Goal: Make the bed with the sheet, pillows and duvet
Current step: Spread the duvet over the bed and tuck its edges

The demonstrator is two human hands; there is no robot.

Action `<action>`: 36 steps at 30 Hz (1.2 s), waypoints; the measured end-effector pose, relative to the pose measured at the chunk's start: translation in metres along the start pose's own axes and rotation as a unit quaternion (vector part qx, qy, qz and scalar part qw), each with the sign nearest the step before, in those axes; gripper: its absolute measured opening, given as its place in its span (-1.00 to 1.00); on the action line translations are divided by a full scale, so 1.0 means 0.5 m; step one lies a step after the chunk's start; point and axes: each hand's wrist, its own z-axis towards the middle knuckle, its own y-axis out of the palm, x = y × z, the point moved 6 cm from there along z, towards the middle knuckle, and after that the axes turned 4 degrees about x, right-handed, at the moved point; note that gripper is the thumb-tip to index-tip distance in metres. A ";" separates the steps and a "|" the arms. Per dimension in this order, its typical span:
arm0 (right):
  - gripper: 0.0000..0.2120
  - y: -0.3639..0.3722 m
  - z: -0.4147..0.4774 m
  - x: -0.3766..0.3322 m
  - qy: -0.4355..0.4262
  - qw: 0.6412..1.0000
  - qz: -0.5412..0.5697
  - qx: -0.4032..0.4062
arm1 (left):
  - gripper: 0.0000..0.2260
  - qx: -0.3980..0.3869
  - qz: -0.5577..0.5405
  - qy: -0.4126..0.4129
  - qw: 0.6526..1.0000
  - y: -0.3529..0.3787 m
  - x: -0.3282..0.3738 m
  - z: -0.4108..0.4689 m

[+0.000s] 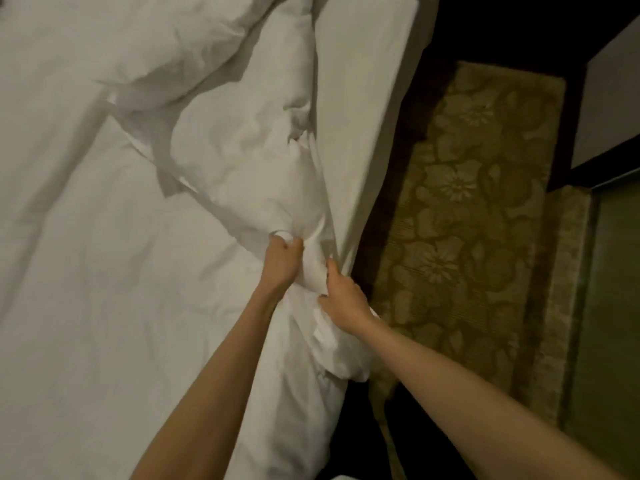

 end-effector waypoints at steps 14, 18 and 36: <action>-0.82 -0.393 -0.102 0.184 0.038 0.944 0.296 0.142 | -0.81 -0.193 0.046 0.243 0.950 0.300 0.429 -0.215; -0.97 -0.417 -0.141 0.287 0.085 0.938 0.291 0.166 | -0.86 -0.218 0.042 0.230 0.948 0.373 0.434 -0.267; -0.87 -0.458 -0.140 0.462 0.149 0.962 0.202 0.104 | -0.70 -0.146 0.098 0.081 0.981 0.338 0.269 -0.254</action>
